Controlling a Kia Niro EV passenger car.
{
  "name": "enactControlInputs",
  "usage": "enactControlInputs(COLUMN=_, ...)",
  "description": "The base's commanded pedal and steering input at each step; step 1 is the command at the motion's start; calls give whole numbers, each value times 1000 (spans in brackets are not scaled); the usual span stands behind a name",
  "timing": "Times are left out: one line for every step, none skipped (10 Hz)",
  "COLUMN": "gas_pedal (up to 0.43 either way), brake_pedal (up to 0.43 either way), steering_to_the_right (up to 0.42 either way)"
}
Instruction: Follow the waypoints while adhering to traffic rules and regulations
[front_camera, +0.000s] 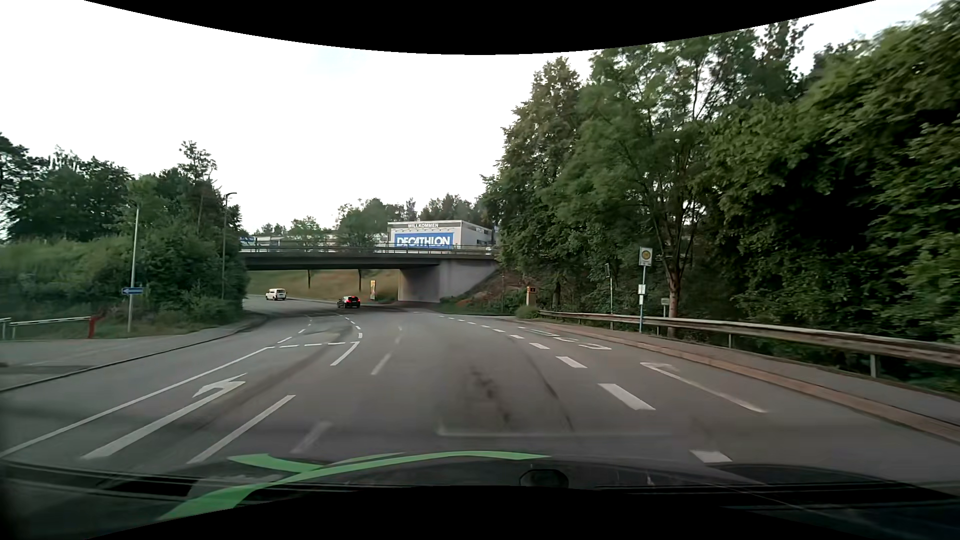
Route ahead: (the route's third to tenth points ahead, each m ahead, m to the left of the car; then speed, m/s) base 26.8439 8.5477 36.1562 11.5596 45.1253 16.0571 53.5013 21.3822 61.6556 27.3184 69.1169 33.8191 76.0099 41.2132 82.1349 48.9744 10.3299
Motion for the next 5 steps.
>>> enactControlInputs(gas_pedal=138, brake_pedal=0, steering_to_the_right=-43)
enactControlInputs(gas_pedal=130, brake_pedal=0, steering_to_the_right=-44)
enactControlInputs(gas_pedal=118, brake_pedal=0, steering_to_the_right=-44)
enactControlInputs(gas_pedal=118, brake_pedal=0, steering_to_the_right=-44)
enactControlInputs(gas_pedal=118, brake_pedal=0, steering_to_the_right=-44)
